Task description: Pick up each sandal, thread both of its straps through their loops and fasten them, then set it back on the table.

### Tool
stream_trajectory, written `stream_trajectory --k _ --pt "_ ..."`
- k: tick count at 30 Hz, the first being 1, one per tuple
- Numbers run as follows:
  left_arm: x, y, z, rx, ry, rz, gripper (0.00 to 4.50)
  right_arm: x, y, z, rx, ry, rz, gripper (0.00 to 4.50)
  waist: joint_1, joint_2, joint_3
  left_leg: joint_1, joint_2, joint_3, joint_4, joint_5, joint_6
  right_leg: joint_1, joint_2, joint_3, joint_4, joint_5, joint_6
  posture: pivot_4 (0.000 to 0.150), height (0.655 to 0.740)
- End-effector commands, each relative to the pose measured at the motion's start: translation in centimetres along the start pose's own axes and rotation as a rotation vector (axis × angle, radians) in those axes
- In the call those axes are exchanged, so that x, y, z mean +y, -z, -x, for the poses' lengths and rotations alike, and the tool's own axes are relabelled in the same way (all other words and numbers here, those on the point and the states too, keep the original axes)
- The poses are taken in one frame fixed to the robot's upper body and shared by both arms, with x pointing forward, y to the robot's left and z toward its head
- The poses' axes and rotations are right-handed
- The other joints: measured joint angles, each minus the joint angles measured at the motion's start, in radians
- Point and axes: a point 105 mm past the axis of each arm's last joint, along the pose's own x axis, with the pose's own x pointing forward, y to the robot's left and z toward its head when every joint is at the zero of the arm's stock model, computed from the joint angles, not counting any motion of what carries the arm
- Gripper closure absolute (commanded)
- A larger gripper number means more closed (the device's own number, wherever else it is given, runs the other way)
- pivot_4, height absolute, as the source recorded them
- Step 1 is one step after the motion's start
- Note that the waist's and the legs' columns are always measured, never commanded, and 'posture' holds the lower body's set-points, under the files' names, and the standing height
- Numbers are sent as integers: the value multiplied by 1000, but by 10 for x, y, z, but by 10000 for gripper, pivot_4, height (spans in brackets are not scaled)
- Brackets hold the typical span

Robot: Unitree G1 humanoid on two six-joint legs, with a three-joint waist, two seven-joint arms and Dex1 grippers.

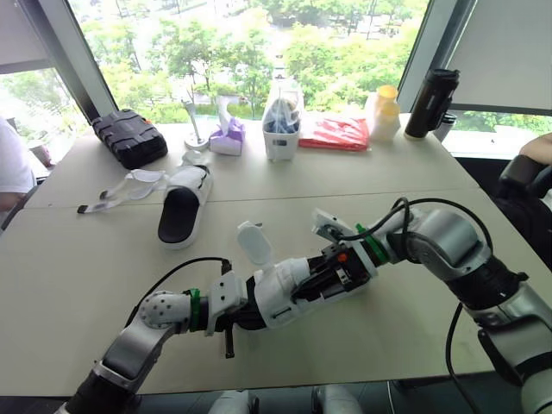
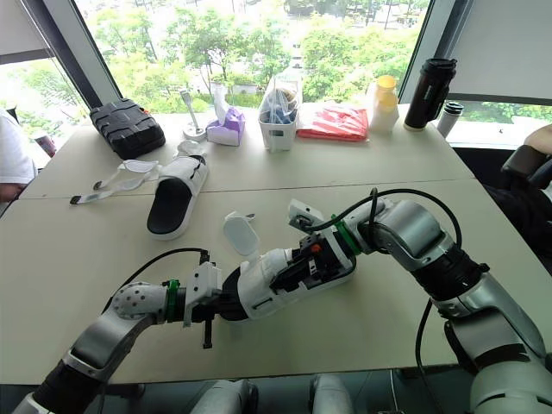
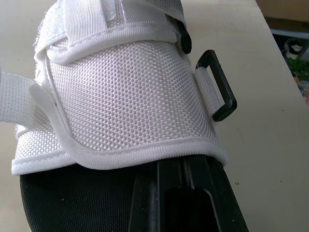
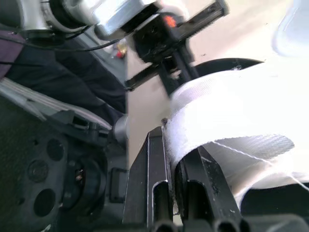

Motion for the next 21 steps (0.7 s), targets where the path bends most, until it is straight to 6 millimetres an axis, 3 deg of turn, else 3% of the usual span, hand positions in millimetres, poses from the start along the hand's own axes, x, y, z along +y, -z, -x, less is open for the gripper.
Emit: stream_trajectory --k 1,3,6,11,21 --pt "-8 40 3 144 -7 102 45000 -12 -17 7 -26 76 53 44391 -2 0 0 0 0 0 0 0 0 0 0 0 0 0 0 1500 7400" --pt "-8 40 3 144 -11 104 45000 -14 -19 7 -36 70 44 44391 -6 0 0 0 0 0 0 0 0 0 0 0 1 0 0 1500 7400" --pt "-8 40 3 143 -16 105 45000 -19 -22 8 -59 78 17 35529 -17 1 -1 0 0 0 0 0 0 0 0 0 1 0 -1 1500 7400" --pt "-9 40 4 141 -21 107 45000 -33 -31 7 -106 117 -27 11090 -22 5 -7 1 0 -1 0 0 0 1 0 0 1 0 -1 1500 7400" --pt "-8 39 3 138 -24 105 45000 -68 -34 -4 -108 232 -47 11090 -21 5 -7 0 -1 -1 0 0 0 0 0 0 1 1 0 1500 7400"
